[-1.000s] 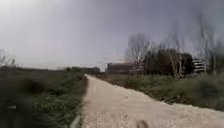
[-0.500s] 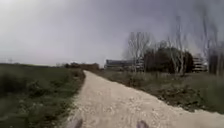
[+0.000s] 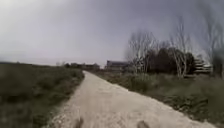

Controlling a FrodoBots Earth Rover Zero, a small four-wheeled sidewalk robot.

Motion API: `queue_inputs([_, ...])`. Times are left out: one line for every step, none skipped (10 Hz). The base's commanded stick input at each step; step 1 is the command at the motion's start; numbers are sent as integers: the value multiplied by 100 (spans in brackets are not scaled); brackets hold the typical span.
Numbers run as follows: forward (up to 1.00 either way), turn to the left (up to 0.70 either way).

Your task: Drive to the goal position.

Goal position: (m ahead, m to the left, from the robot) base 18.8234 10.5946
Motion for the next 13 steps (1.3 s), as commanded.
queue_inputs([100, 10])
queue_inputs([100, 23])
queue_inputs([100, 36])
queue_inputs([100, 30])
queue_inputs([100, 14])
queue_inputs([100, 0])
queue_inputs([100, 0])
queue_inputs([100, 0])
queue_inputs([100, 0])
queue_inputs([100, 0])
queue_inputs([100, 0])
queue_inputs([100, 0])
queue_inputs([100, 0])
